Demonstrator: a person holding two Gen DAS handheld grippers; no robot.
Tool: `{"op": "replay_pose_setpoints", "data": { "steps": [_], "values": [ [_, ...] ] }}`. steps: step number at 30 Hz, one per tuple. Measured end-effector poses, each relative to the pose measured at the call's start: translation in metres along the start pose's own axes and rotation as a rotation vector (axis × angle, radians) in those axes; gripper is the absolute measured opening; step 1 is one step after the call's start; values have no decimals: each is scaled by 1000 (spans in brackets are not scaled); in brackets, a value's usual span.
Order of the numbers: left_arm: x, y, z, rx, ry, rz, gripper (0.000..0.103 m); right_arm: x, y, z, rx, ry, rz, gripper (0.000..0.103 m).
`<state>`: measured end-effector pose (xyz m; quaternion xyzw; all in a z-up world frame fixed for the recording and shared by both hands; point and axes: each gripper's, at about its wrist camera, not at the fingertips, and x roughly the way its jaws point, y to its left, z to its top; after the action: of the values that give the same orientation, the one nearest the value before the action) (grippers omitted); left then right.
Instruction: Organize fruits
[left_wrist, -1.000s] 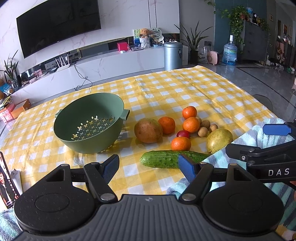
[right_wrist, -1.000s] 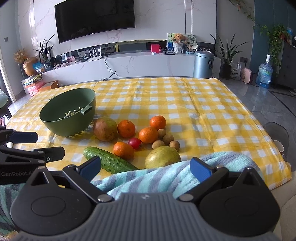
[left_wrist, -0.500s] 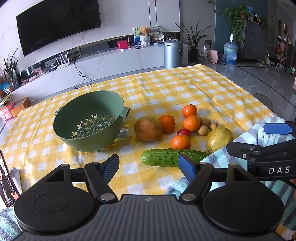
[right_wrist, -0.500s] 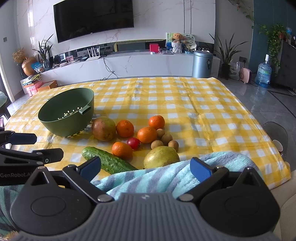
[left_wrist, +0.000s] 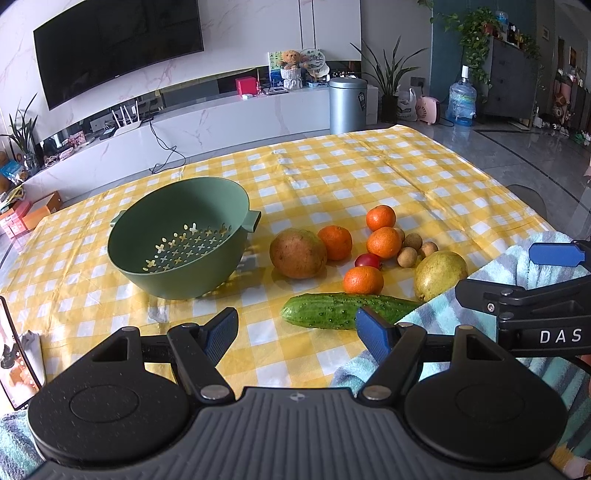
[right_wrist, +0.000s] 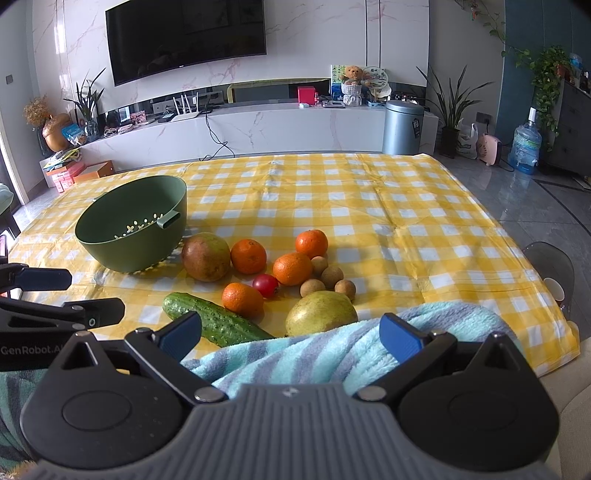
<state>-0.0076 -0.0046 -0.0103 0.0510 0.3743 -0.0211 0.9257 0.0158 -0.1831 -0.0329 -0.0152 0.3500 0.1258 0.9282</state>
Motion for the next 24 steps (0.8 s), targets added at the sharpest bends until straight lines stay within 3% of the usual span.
{"op": "replay_pose_setpoints", "data": {
  "steps": [18,22,24],
  "values": [
    [3,3,-1,-6,4,-23,85,1,-3,0,-11,-4,11,99],
    [8,11,7,-25,4,-48,80,10,-8,3,-31,-10,8,98],
    [12,17,13,-43,14,-75,75,17,-11,7,-41,0,6,92]
  ]
}}
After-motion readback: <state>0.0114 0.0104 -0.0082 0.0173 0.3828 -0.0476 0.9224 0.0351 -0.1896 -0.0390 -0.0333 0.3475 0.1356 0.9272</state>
